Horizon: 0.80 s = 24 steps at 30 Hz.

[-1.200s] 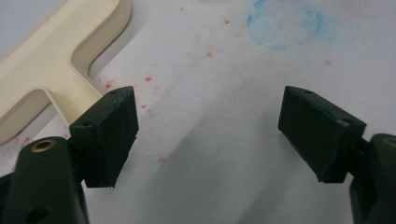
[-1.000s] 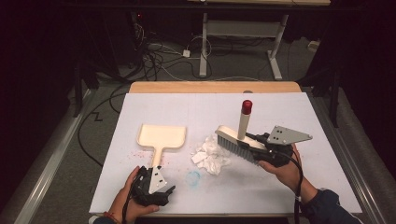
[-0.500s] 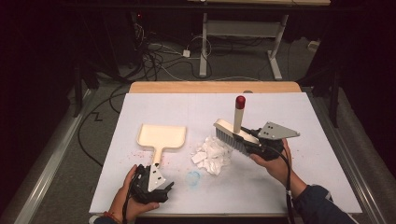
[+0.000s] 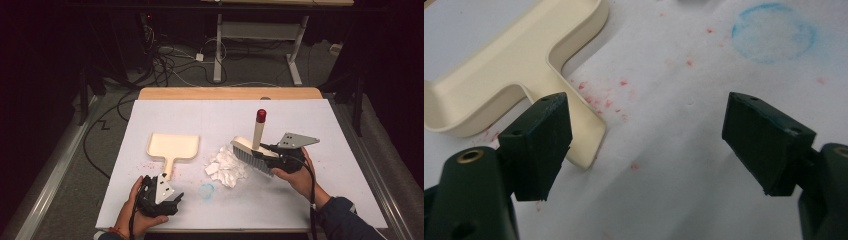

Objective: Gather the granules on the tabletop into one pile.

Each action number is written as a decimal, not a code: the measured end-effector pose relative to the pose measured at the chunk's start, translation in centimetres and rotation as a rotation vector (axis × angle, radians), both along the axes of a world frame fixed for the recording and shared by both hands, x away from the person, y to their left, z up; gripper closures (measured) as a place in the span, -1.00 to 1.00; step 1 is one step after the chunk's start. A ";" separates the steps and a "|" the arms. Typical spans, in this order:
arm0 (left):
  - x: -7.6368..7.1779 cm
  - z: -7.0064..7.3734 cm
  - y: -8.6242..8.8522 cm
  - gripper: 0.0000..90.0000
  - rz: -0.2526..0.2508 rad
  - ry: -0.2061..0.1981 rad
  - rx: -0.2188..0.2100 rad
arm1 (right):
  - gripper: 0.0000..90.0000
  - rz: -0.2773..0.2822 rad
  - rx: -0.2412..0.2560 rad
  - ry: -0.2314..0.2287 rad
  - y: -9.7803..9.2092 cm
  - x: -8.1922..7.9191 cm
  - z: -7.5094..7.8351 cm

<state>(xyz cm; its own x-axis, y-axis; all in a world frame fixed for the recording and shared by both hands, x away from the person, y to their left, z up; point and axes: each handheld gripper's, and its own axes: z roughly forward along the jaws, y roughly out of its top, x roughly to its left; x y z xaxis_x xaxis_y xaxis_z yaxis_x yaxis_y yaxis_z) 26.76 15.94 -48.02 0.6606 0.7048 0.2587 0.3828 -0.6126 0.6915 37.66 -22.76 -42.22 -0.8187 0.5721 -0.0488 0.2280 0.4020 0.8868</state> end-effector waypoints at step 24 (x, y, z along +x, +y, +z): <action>0.3 0.0 0.1 -0.58 0.030 -0.004 0.002 | 0.52 -0.078 -0.070 -0.071 1.9 2.4 -1.5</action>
<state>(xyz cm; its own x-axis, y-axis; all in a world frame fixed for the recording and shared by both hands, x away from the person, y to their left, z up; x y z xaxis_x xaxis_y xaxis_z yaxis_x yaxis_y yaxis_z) 27.10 16.05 -48.07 0.6382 0.7236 0.2628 0.3979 -0.6023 0.6920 40.05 -20.84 -43.69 -0.7648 0.6272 -0.1472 0.1984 0.4467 0.8724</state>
